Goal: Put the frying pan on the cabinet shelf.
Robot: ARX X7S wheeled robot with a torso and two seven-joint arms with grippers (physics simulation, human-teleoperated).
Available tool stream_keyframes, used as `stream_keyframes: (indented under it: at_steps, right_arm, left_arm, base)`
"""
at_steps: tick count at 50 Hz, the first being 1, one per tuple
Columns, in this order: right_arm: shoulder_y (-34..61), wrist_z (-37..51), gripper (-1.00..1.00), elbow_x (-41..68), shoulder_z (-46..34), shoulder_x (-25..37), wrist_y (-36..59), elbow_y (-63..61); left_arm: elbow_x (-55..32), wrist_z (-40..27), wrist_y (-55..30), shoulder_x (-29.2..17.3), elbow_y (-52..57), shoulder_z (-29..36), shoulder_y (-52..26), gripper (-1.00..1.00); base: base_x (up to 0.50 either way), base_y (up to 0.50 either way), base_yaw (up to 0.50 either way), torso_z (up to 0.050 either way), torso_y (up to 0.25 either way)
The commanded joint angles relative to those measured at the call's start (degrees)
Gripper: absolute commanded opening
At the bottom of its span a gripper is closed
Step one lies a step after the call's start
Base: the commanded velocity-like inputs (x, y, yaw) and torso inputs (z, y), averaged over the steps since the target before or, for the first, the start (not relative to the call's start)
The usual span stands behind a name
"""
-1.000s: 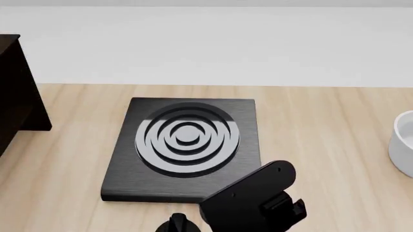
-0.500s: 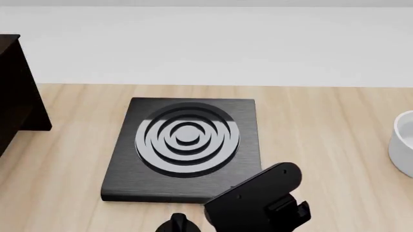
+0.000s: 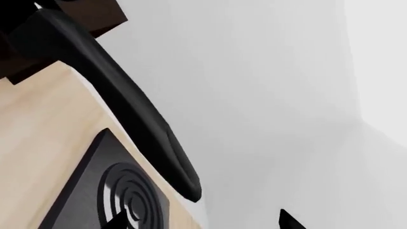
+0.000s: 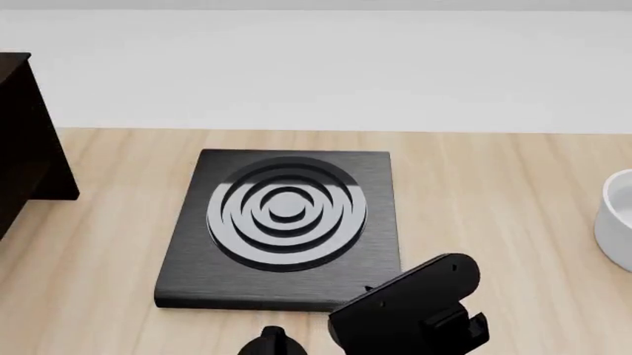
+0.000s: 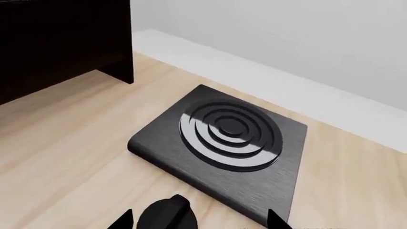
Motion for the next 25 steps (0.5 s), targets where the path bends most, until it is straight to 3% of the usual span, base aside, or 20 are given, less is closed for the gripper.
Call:
stream_keyframes:
  at_steps: [1,19,25]
  right_arm:
    - [-0.8,-0.2,1.0,-0.5,0.4,0.6,-1.1,-0.1]
    - [-3.2,-0.6,1.0,-1.9,1.8,1.6,-4.0,-0.1]
    - [-4.5,-0.3,1.0,-2.4,2.9,2.2,-5.5,-0.4]
  left_arm:
    - [-2.5,-1.9,0.0,0.5,5.6,-0.6,2.3,1.0]
    - [1.2,-1.0,-3.2,-0.4,13.7,0.9,4.5,1.0]
    - [10.1,4.2,-6.4,-0.5,18.6,1.4,5.3,1.0]
  base:
    - [0.0,0.0,0.0,0.0,0.0]
    - [0.0,0.0,0.0,0.0,0.0]
    - [0.0,0.0,0.0,0.0,0.0]
